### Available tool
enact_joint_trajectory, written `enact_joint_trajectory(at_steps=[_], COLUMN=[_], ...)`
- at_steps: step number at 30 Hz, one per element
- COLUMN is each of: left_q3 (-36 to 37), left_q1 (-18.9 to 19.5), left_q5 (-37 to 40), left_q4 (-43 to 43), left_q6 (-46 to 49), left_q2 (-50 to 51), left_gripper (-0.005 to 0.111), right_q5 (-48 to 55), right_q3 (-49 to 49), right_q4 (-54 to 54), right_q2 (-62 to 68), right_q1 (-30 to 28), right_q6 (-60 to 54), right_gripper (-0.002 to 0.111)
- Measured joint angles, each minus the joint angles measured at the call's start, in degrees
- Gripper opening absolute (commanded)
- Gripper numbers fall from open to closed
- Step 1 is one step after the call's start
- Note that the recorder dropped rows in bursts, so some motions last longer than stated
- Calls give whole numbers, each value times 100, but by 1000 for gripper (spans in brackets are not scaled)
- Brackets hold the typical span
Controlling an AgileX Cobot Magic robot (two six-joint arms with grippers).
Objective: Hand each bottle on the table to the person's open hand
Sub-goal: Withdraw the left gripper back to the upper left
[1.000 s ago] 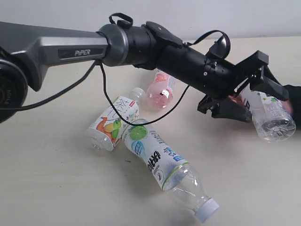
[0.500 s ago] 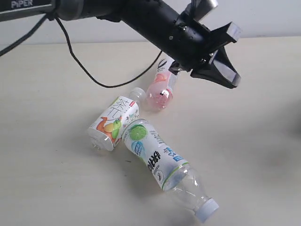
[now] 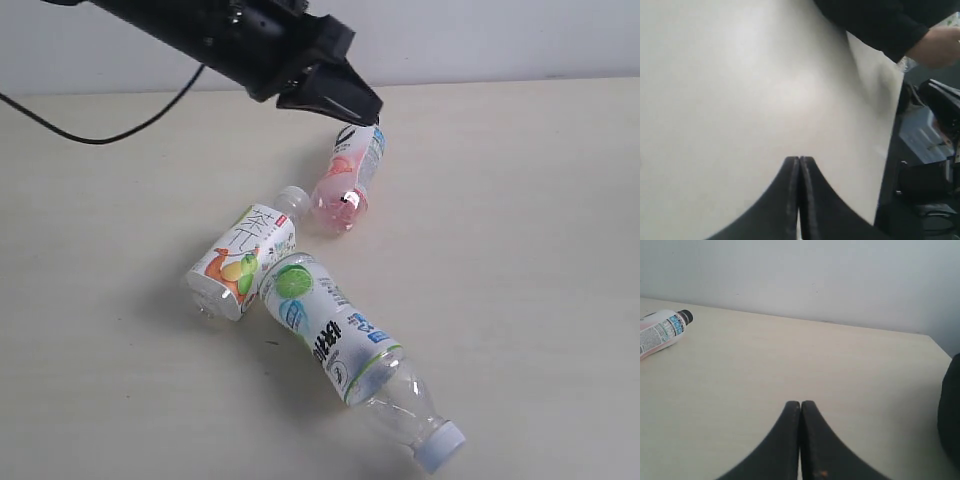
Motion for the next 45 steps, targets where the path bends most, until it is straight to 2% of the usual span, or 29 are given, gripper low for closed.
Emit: enact_joint_trajectory(at_steps=[6,11,20,45], left_q3=[965,1887,2546,2559], left_q1=[121,121,130,130], left_q5=[-904,-2229,-3128,-3341], left_q4=[545,1432,1546,1557], left_q6=[644,437,359,338], left_q2=[-1004,-2013,-2925,-2915], left_gripper=[0,0,0,0], right_q5=[0,0,0,0], right_q3=[0,0,0,0], right_q4=[0,0,0,0], right_q2=[0,0,0,0], right_q1=[0,0,0,0], right_q6=[0,0,0,0], right_gripper=[0,0,0,0])
